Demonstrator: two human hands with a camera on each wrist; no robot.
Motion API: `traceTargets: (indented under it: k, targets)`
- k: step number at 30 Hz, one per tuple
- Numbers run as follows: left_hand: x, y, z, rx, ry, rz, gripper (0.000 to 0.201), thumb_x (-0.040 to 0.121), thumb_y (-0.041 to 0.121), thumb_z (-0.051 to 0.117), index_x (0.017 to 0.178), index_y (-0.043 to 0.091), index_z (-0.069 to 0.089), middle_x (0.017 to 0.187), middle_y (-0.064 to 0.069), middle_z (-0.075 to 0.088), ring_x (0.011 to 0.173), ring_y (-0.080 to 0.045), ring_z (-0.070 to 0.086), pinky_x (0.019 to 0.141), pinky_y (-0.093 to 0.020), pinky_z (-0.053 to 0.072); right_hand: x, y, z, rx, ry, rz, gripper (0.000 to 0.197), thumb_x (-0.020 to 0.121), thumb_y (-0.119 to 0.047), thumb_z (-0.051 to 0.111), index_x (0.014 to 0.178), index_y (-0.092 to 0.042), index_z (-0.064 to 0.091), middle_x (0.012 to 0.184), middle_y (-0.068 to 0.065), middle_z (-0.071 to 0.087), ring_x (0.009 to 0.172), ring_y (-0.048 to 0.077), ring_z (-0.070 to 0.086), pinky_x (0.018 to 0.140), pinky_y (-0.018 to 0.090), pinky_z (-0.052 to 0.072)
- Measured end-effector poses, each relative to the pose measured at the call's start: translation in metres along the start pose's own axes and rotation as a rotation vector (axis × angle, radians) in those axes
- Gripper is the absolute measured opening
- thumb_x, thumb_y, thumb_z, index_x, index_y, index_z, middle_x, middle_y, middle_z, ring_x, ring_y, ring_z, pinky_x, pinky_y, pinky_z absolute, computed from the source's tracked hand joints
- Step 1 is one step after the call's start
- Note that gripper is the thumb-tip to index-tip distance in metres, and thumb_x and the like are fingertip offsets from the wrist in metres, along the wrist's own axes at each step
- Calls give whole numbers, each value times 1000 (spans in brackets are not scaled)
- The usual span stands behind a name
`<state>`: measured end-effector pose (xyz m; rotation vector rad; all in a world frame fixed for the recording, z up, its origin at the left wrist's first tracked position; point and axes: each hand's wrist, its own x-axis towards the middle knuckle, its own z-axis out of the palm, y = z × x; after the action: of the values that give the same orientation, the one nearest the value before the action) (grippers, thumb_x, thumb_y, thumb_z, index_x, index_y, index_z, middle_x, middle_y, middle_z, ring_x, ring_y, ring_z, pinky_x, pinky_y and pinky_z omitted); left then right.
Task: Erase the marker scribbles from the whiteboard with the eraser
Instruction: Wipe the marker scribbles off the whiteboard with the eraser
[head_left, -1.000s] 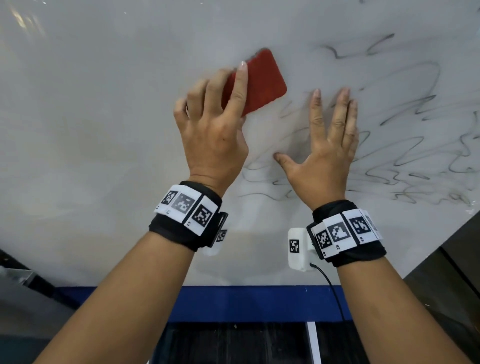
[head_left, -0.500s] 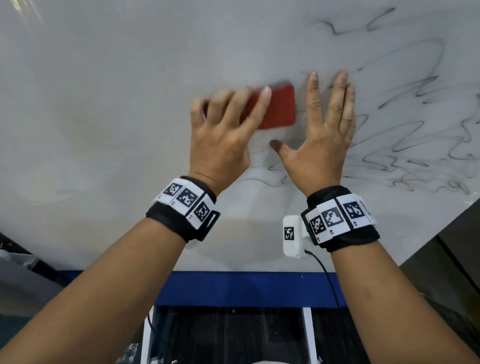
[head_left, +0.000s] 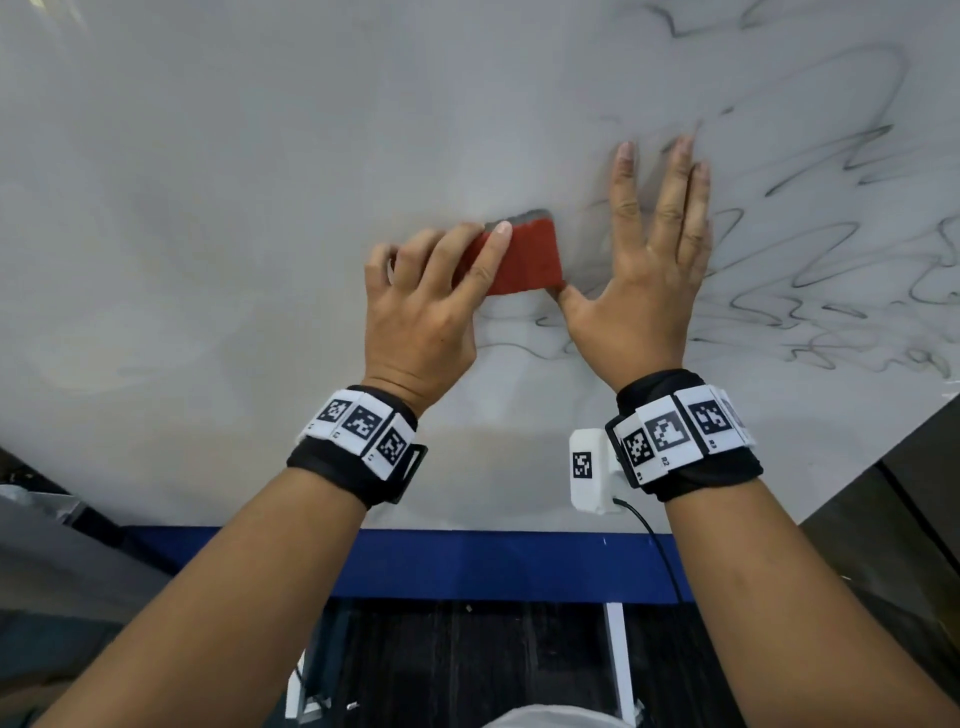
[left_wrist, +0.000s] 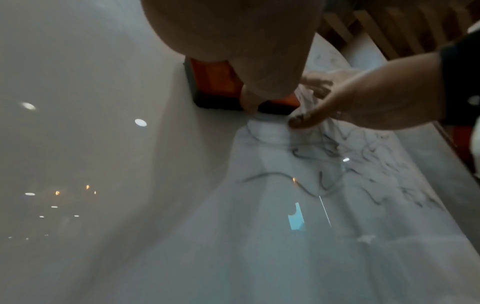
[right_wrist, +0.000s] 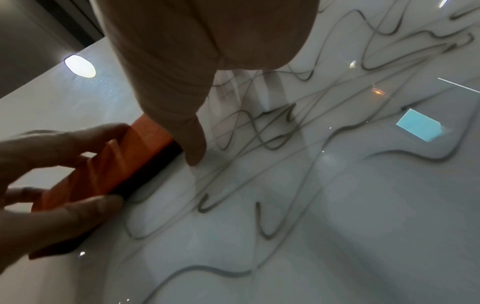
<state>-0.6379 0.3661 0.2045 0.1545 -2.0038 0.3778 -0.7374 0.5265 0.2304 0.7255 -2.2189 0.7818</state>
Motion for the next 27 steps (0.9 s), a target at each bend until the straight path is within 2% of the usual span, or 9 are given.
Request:
traceTargets:
  k: [5,8,11,17,19,22,24,25,27]
  targets:
    - [1,6,2,-12,101,-286,66,80,14,68,143,17,50,132,-6,58,115,-26,43,93,-45,39,-5,2,-1,14,-41,1,110,71,-32,79,158,-28,12,165,13,2,152,32,0,122,51,11]
    - [-36,17,11,-15,-12,-116,62,82,8,65,142,19,53,130,-6,59,113,-28,46,92,-47,39,-7,2,-3,42,-21,3,100,70,-14,62,158,-27,16,165,13,4,152,31,1,122,51,12]
    - [-59,10,12,5,-114,71,65,79,3,63,140,23,55,130,-4,56,113,-27,47,95,-47,39,-9,1,-2,67,-7,14,96,70,-7,53,158,-27,19,165,12,5,152,30,2,122,49,9]
    - [-24,6,5,-6,29,-362,77,74,12,69,146,18,42,131,-9,55,115,-27,41,94,-47,37,-9,-2,4,91,28,38,91,76,-4,53,157,-27,20,165,12,7,152,29,2,122,51,9]
    - [-33,16,9,-11,-17,-291,75,76,10,68,146,20,44,130,-9,57,114,-28,42,94,-48,39,-11,-3,5,104,38,47,91,75,-5,52,157,-26,22,165,13,8,152,31,4,122,51,10]
    - [-58,24,18,-7,-140,48,67,80,5,61,142,26,52,126,-5,61,113,-27,45,94,-48,40,-11,-5,7,104,63,55,90,74,-5,51,157,-25,23,164,14,11,152,32,6,121,51,10]
    - [-59,14,19,-3,-147,173,65,82,3,56,142,28,53,125,-4,61,112,-26,48,93,-47,41,-11,-5,8,102,69,50,89,74,-5,51,157,-25,23,164,14,11,152,32,6,121,52,11]
    - [-56,9,19,3,-129,182,64,84,5,56,142,29,52,125,-4,61,111,-26,48,93,-47,40,-11,-4,8,101,71,48,89,74,-5,51,156,-25,24,164,14,12,152,32,7,121,51,11]
    - [-51,4,15,12,-84,38,65,85,11,63,144,31,48,126,-4,58,112,-26,46,94,-47,38,-12,-2,8,105,67,42,89,74,-5,53,156,-25,25,164,14,12,151,31,7,122,51,11]
